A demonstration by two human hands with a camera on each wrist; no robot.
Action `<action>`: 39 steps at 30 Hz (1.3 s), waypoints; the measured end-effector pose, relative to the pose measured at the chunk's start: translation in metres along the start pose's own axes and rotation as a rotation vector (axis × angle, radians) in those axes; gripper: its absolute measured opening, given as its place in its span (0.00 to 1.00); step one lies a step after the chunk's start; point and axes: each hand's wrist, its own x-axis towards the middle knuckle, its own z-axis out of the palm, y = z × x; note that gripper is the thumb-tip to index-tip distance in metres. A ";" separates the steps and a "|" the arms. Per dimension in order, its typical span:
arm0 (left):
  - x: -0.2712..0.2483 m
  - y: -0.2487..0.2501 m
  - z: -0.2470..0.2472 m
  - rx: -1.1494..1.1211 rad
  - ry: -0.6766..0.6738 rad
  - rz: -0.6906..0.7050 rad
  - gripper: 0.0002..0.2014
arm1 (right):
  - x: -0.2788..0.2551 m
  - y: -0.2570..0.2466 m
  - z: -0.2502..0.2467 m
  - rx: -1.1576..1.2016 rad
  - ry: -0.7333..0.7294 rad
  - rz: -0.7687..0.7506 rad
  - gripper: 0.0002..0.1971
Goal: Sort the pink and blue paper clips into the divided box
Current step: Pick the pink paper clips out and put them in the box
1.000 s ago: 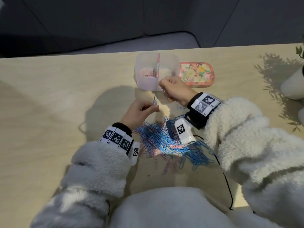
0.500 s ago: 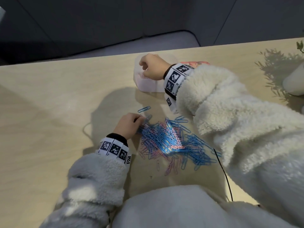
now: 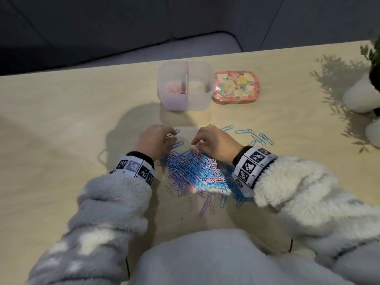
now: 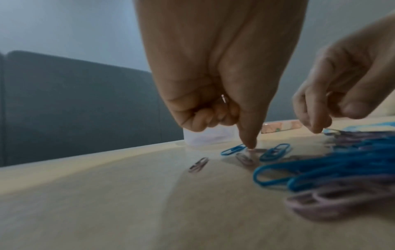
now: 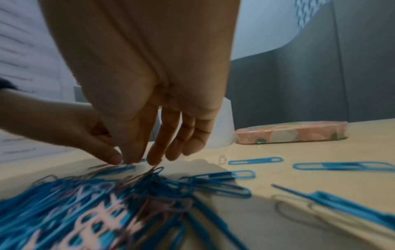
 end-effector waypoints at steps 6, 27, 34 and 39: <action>0.005 -0.001 0.001 0.099 -0.063 0.081 0.05 | -0.003 -0.018 0.018 -0.307 0.008 0.043 0.13; 0.102 0.038 -0.066 0.011 0.152 -0.101 0.12 | -0.033 0.014 -0.010 1.303 0.356 0.470 0.06; 0.080 0.041 -0.045 0.099 0.401 0.183 0.14 | -0.019 0.029 -0.024 1.078 0.448 0.648 0.09; 0.035 0.058 -0.006 0.043 0.168 0.160 0.11 | 0.007 0.039 -0.024 0.349 0.320 0.574 0.13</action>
